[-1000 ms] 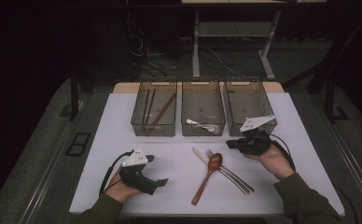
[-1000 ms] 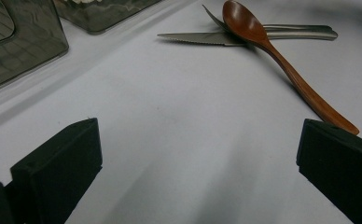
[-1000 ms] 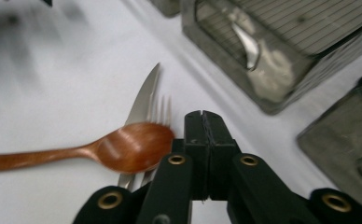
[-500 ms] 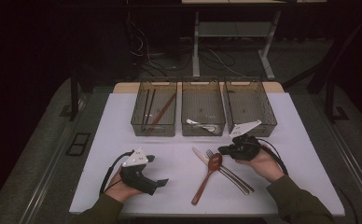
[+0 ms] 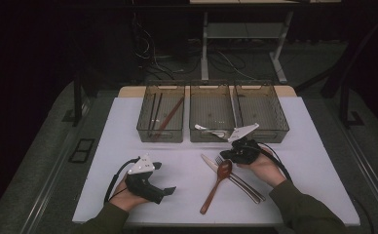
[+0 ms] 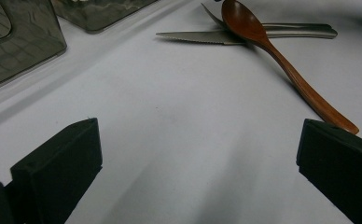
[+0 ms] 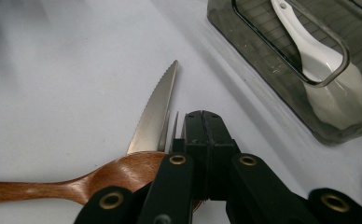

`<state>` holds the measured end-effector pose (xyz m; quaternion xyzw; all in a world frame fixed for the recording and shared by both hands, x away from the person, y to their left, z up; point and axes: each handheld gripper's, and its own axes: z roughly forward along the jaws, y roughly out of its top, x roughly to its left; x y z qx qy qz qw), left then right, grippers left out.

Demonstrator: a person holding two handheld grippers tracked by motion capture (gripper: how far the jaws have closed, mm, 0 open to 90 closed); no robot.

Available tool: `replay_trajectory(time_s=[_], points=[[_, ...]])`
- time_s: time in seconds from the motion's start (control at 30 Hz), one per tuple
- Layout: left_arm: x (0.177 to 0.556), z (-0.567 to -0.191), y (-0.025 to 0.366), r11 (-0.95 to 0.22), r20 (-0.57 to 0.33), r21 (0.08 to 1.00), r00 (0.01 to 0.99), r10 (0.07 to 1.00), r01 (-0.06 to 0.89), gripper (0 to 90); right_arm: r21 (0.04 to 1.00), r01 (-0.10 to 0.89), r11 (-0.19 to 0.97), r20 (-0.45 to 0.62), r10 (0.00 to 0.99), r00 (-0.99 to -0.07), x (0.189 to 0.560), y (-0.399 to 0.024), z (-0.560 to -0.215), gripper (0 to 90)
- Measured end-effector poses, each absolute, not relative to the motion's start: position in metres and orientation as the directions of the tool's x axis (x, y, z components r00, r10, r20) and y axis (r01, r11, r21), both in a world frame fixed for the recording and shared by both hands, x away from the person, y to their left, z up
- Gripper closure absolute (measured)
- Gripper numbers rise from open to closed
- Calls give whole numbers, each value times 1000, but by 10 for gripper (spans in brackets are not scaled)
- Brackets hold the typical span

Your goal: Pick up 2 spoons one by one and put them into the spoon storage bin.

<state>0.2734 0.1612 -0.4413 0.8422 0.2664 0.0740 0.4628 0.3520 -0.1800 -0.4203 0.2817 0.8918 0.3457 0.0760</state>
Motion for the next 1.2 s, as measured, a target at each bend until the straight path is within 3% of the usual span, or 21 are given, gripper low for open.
replay_trajectory(time_s=[1.2], points=[[273,-441,161,-429,-121,820,847,517,379,0,612,481,628,47,578,-814,345,-202,-425,891]])
